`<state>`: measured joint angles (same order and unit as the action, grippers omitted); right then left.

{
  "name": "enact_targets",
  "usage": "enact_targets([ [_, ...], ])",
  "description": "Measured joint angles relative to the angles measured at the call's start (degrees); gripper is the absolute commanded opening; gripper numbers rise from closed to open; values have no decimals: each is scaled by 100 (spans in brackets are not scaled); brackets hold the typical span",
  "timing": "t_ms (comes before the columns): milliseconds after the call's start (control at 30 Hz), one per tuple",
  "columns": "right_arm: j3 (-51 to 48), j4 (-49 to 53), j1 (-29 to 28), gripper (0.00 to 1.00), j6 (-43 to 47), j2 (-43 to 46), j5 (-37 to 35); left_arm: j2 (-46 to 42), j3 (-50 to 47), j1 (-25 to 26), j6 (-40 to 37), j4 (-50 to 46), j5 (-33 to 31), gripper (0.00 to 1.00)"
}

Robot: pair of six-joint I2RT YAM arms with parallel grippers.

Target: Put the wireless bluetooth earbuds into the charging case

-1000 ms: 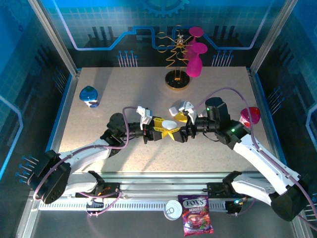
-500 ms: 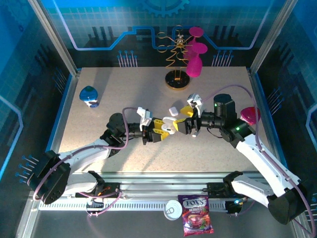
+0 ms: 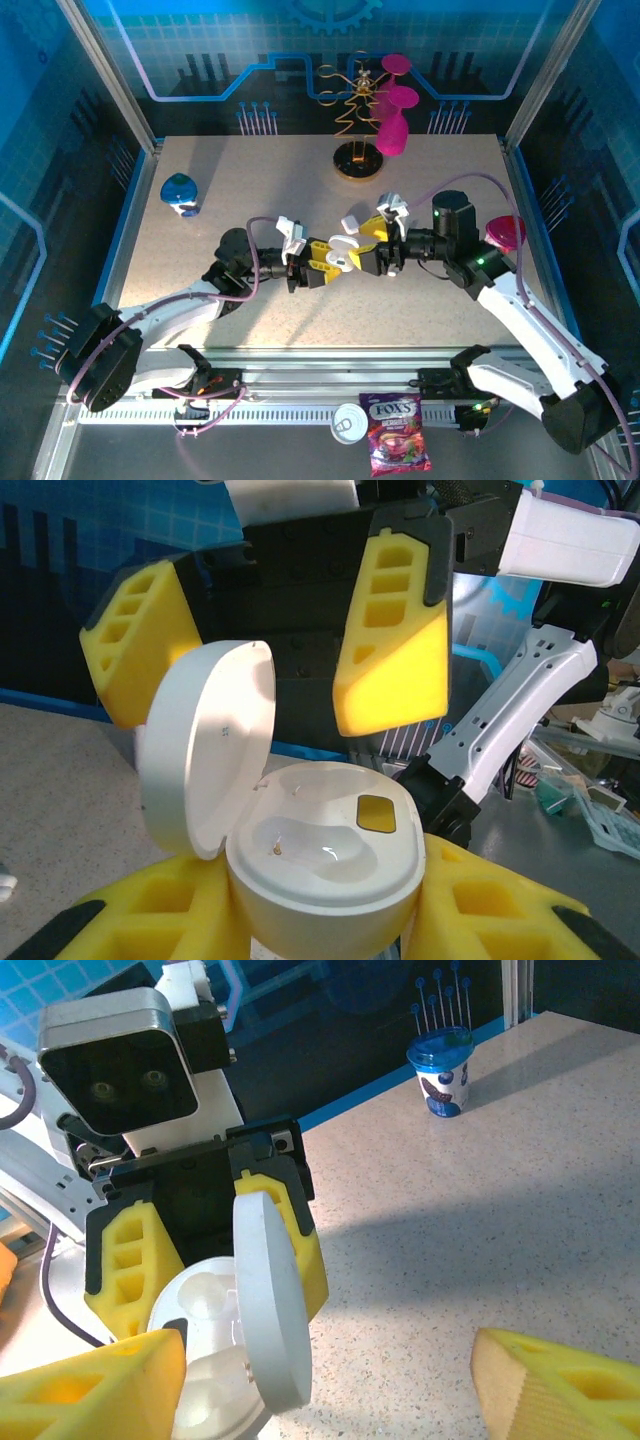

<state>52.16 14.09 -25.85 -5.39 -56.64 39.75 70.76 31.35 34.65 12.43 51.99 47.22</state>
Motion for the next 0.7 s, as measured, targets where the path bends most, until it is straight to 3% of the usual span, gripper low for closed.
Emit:
enact_targets([
  [167, -286, -170, 57, 81, -118, 435, -181, 0, -74, -2, -229, 103, -271, 22],
  [300, -616, -382, 623, 82, -544, 815, -275, 59, -260, -70, -345, 328, -455, 22],
  [400, -839, -479, 1137, 89, -990, 909, -579, 140, -337, -125, -380, 455, -525, 22],
  [567, -1185, -352, 1888, 90, -1646, 614, -1237, 186, -352, -136, -409, 649, -566, 22],
  [700, -1285, -7, 2079, 86, -1869, -35, -1692, 186, -354, -136, -505, 704, -566, 22],
])
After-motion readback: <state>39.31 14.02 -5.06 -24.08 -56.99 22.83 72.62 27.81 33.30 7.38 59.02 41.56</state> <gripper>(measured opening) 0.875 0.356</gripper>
